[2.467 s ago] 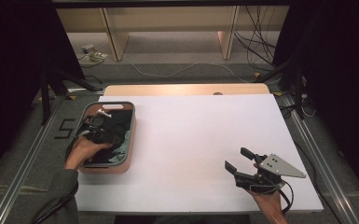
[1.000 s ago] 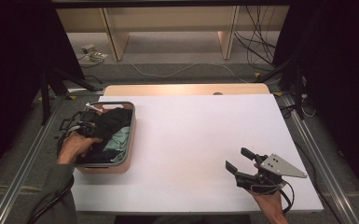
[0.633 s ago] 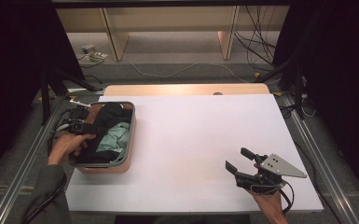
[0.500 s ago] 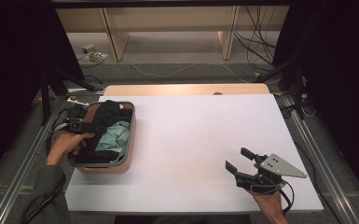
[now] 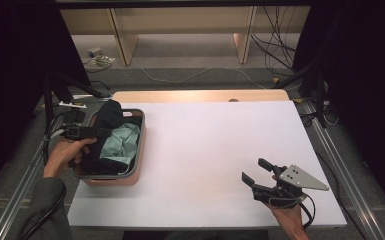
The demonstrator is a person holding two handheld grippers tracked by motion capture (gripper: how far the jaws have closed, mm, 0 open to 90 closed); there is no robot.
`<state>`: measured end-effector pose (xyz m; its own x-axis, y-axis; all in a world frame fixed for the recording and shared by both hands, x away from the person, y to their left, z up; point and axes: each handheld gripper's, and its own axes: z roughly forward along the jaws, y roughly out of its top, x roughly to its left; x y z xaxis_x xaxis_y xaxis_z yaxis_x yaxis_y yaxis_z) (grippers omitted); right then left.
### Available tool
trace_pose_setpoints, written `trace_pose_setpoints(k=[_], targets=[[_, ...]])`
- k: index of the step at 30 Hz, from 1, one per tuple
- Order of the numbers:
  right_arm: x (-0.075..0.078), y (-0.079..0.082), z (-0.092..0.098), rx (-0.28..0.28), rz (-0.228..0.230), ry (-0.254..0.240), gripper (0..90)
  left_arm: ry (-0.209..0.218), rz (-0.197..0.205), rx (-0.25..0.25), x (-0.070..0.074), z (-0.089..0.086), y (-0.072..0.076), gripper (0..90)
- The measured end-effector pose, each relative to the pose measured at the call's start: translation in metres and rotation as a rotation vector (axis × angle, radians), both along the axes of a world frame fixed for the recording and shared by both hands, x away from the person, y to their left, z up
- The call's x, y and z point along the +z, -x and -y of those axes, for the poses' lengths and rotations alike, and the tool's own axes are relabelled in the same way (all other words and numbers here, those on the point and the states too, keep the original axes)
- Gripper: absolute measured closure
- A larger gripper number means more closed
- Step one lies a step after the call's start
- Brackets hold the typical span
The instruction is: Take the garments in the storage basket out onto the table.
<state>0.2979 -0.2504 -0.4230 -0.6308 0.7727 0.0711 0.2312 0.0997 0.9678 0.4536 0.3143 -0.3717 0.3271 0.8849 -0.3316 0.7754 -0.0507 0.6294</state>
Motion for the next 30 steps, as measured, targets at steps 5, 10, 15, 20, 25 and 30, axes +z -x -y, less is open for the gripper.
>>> trace_pose_setpoints(k=[5, 10, 15, 20, 25, 30], targets=[[0.000, 0.000, 0.000, -0.003, -0.003, 0.000, 26.4, 0.041, 0.048, 0.005, 0.010, -0.001, 0.004, 65.0], [0.000, 0.000, 0.000, 0.000, 0.001, -0.001, 26.3, 0.060, 0.096, 0.005, 0.020, 0.000, 0.009, 64.9], [0.000, 0.000, 0.000, -0.001, 0.001, -0.001, 26.3, 0.107, 0.143, -0.010, 0.033, 0.001, 0.014, 64.8], [0.000, 0.000, 0.000, -0.001, 0.001, 0.000, 26.4, 0.162, 0.199, -0.007, 0.043, 0.001, 0.020, 64.7], [0.000, 0.000, 0.000, 0.000, 0.001, 0.000, 26.4, 0.208, 0.252, 0.007, 0.053, -0.002, 0.025, 64.8], [0.000, 0.000, 0.000, 0.000, -0.001, 0.002, 26.4, 0.225, 0.306, 0.017, 0.066, -0.006, 0.033, 64.7]])
